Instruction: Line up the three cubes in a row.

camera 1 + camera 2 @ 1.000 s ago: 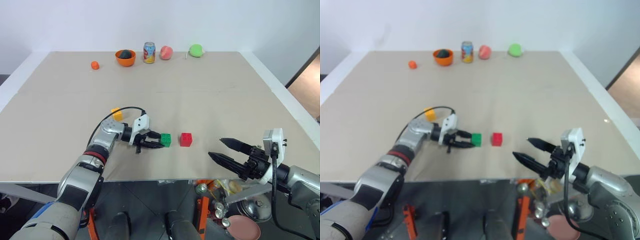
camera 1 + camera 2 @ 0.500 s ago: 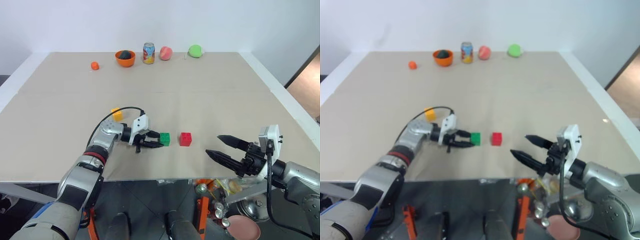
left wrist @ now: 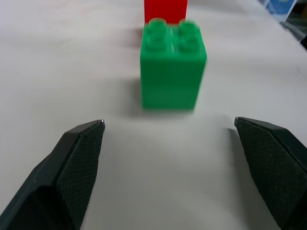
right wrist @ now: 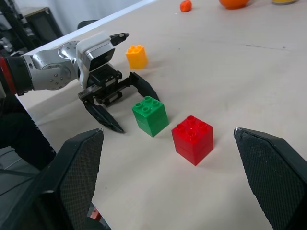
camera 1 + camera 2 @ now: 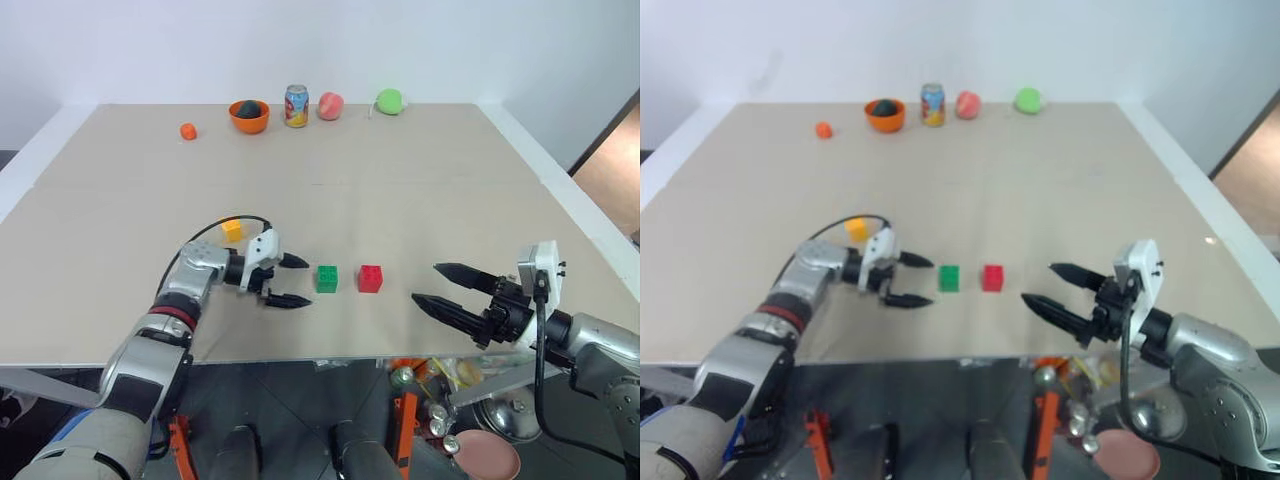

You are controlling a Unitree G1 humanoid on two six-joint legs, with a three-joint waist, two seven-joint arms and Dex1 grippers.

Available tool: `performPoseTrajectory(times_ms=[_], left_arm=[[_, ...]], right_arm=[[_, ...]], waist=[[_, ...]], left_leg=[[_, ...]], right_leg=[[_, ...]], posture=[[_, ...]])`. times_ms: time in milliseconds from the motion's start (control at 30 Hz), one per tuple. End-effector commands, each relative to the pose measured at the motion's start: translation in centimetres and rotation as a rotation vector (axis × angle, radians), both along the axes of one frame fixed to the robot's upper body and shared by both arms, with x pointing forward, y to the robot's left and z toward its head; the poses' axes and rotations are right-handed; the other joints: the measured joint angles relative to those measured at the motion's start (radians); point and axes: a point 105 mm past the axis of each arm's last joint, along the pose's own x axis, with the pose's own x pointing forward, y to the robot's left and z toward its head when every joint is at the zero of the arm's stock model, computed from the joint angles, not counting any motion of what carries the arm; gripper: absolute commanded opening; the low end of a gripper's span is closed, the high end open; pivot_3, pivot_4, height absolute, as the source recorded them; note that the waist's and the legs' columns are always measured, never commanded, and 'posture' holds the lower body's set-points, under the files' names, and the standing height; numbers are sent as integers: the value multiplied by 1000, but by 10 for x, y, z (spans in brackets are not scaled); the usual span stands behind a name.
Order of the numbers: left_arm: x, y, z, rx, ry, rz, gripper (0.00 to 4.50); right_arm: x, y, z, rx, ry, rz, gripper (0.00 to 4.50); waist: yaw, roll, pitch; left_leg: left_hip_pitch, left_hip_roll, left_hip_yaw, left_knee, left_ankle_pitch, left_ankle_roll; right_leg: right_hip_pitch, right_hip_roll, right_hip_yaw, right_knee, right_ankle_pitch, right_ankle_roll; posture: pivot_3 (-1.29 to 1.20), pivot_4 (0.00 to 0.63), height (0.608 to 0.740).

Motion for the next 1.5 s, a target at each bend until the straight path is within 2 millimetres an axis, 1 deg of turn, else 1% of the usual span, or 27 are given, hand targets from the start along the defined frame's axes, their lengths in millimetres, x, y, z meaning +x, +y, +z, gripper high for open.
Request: performPoseTrajectory(times_ms=[33, 133, 233, 367, 433, 533, 600, 700, 767, 867, 1000, 1133, 1300, 1433, 1500], left_arm=[[-1, 21, 25, -55, -75, 43, 4492], [-12, 39, 39, -126, -93, 115, 4492], [-21, 52, 56, -227, -99, 256, 4492], [-29, 72, 70, -356, -93, 505, 4492], [-34, 85, 73, -403, -101, 626, 4492], [-42, 107, 69, -434, -103, 776, 4492], [-48, 120, 61, -423, -96, 842, 4492], [-56, 135, 42, -362, -71, 873, 4492], [-56, 143, 33, -326, -55, 874, 4492], [-47, 150, 28, -296, -45, 859, 4492], [-28, 154, 29, -273, -44, 825, 4492], [-8, 153, 27, -252, -35, 799, 4492], [19, 145, 24, -227, -16, 773, 4492], [32, 141, 22, -209, -7, 775, 4492], [37, 140, 22, -208, 6, 772, 4492]], right_arm=[[2, 4, 15, -21, -60, 36, 4500], [4, 15, 23, -22, -88, 85, 4500], [6, 27, 30, -26, -111, 142, 4500], [9, 41, 35, -25, -122, 205, 4500], [12, 45, 36, -23, -122, 228, 4500], [15, 49, 34, -24, -116, 251, 4500], [17, 52, 34, -22, -114, 268, 4500], [18, 59, 34, -17, -117, 298, 4500], [19, 61, 34, -17, -120, 307, 4500], [21, 62, 34, -15, -123, 311, 4500], [20, 61, 35, -14, -132, 304, 4500], [17, 60, 34, -15, -135, 285, 4500], [8, 62, 33, -10, -134, 280, 4500], [6, 62, 32, -6, -133, 253, 4500], [9, 61, 35, 7, -150, 205, 4500]], waist=[[-1, 0, 0], [-3, 0, 0], [0, 0, 0], [4, 0, 0], [4, 0, 0], [3, 0, 0], [3, 0, 0], [2, 0, 0], [3, 0, 0], [5, 0, 0], [5, 0, 0], [5, 0, 0], [5, 0, 0], [5, -1, 0], [3, -1, 0]], left_leg=[[0, 0, 0, 0, 0, 0], [-1, 1, 0, 0, 0, 0], [-1, 1, 0, 0, 0, 0], [0, 1, 0, 0, 0, 0], [0, 1, 0, 1, 0, 0], [0, 1, 1, 1, 0, 0], [1, 1, 1, 1, 0, 0], [2, 2, 2, 1, 0, 0], [2, 2, 2, 1, 0, 0], [2, 1, 2, 1, 0, 0], [1, 1, 2, 1, 0, 0], [-1, 1, 2, 0, 0, 0], [-2, 1, 1, -2, 0, 0], [-3, 1, 1, -1, 0, 0], [-3, 1, 1, -1, 0, 0]], right_leg=[[0, 0, 0, 0, 0, 0], [-1, 0, 0, 0, 0, 0], [-1, 0, 0, 0, -1, 0], [0, 0, -1, 0, 0, 0], [0, 0, -1, 0, 0, 0], [1, 0, -1, 0, 0, 0], [1, 0, -1, 0, 0, 0], [1, 0, -1, 0, 0, -1], [0, 0, -1, 0, 0, -2], [0, -1, -1, 0, 0, -2], [0, -1, -1, -1, 0, -2], [-2, -1, -1, -1, -1, -2], [-3, 0, -2, -1, -2, -2], [-3, 0, -2, -1, -2, -1], [-3, 0, -2, -1, -1, -1]], posture=[[0, 150, 740], [0, 150, 740], [0, 150, 740], [0, 150, 740], [0, 150, 740], [0, 150, 740], [0, 150, 740], [0, 150, 740], [0, 150, 740], [0, 150, 740], [0, 150, 740], [0, 150, 740], [0, 150, 740], [0, 150, 740], [0, 150, 740]])
